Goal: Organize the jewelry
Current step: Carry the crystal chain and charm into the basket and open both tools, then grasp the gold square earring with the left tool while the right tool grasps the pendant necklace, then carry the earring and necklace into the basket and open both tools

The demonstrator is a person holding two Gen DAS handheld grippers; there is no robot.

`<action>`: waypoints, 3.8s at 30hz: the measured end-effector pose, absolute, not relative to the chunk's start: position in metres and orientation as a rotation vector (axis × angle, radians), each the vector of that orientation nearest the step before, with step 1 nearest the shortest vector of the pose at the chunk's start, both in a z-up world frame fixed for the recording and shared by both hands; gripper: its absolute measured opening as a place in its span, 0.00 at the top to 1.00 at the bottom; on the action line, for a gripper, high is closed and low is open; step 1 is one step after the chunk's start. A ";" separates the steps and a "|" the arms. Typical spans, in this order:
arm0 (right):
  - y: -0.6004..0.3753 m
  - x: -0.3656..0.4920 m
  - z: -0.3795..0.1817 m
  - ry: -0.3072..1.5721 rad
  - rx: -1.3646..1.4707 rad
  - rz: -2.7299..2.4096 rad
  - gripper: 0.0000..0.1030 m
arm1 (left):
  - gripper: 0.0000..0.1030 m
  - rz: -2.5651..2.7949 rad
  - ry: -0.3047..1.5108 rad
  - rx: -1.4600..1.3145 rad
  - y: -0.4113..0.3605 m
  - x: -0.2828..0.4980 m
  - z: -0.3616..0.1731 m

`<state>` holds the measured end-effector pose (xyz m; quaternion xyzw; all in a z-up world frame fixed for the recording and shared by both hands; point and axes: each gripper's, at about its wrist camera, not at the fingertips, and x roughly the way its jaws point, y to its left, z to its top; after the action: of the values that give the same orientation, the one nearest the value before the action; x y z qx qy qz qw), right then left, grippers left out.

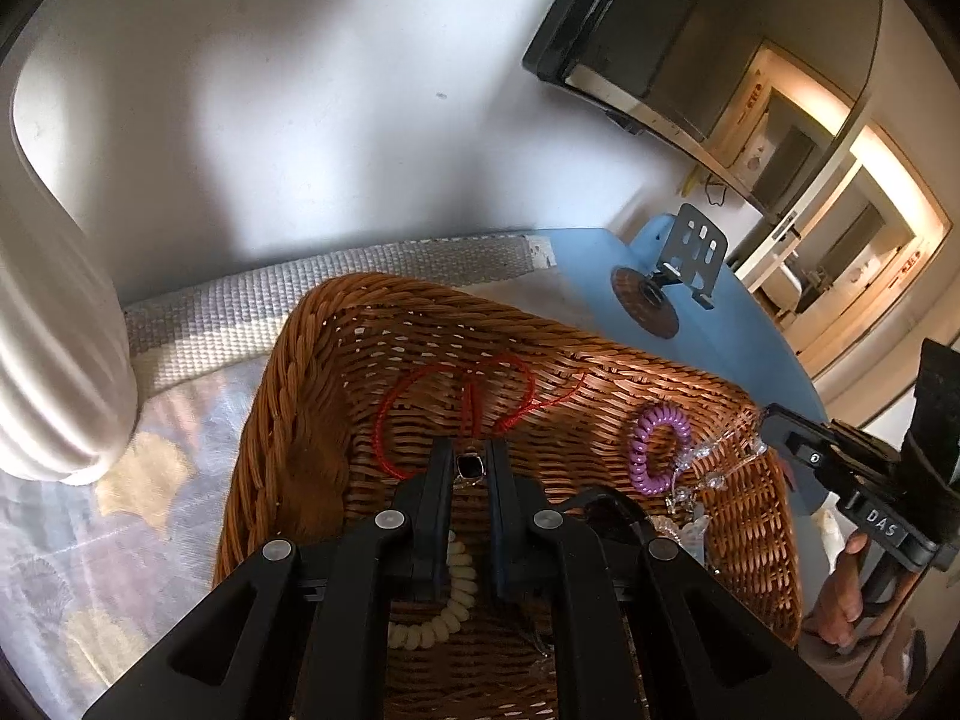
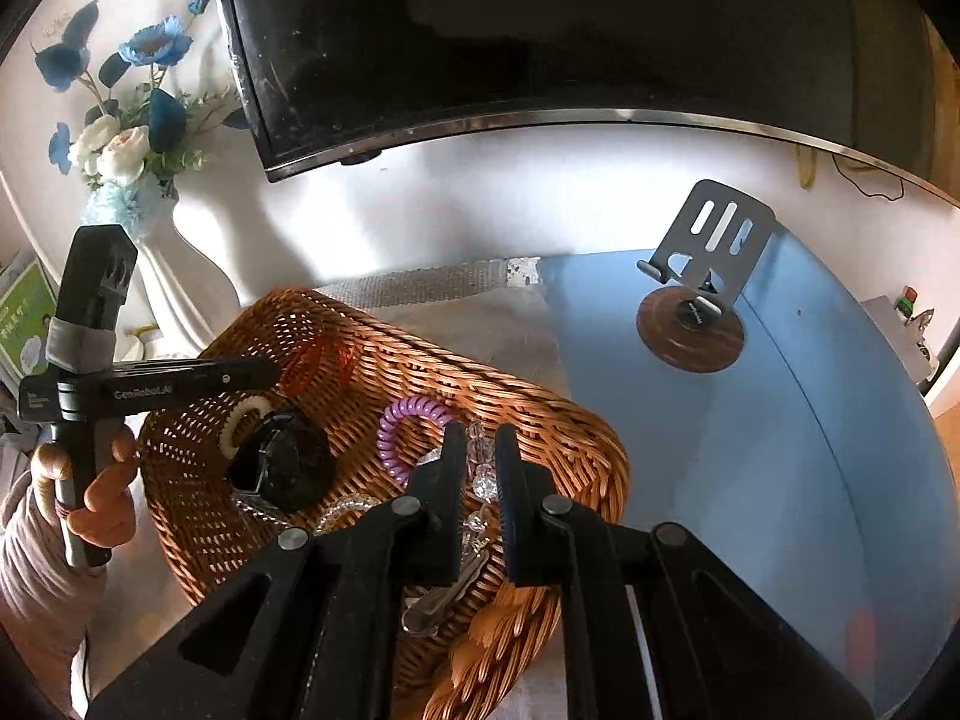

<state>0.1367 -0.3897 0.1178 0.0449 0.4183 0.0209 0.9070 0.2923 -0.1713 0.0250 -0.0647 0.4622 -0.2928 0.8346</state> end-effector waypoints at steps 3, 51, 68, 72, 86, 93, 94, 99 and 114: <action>-0.389 0.130 0.123 0.854 0.086 0.043 0.72 | 0.79 -0.626 1.003 -0.151 -0.168 0.291 0.027; -0.311 -0.065 0.055 1.025 -0.019 0.323 0.63 | 0.76 -0.815 1.036 0.141 -0.194 0.046 -0.015; -0.307 -0.061 0.045 0.994 -0.042 0.323 0.63 | 0.76 -0.750 0.973 0.232 -0.216 0.046 -0.012; -0.306 -0.062 0.045 0.989 -0.047 0.323 0.63 | 0.76 -0.738 0.952 0.256 -0.220 0.045 -0.014; -0.310 -0.063 0.045 0.974 -0.013 0.340 0.65 | 0.77 -0.733 0.931 0.254 -0.220 0.045 -0.015; -0.302 -0.061 0.043 0.967 -0.090 0.276 0.81 | 0.77 -0.734 0.921 0.253 -0.219 0.043 -0.016; -0.303 -0.061 0.043 0.967 -0.086 0.274 0.85 | 0.77 -0.734 0.920 0.252 -0.219 0.043 -0.016; -0.308 -0.063 0.044 0.973 -0.056 0.282 0.87 | 0.77 -0.735 0.922 0.245 -0.218 0.043 -0.015; -0.308 -0.079 0.053 0.944 -0.041 0.312 0.87 | 0.90 -0.729 0.908 0.197 -0.209 0.044 -0.009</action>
<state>-0.0787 -0.3082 0.0529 -0.0195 0.4527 0.1497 0.8788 0.0438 -0.2086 -0.0087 0.0928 0.4280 -0.3437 0.8307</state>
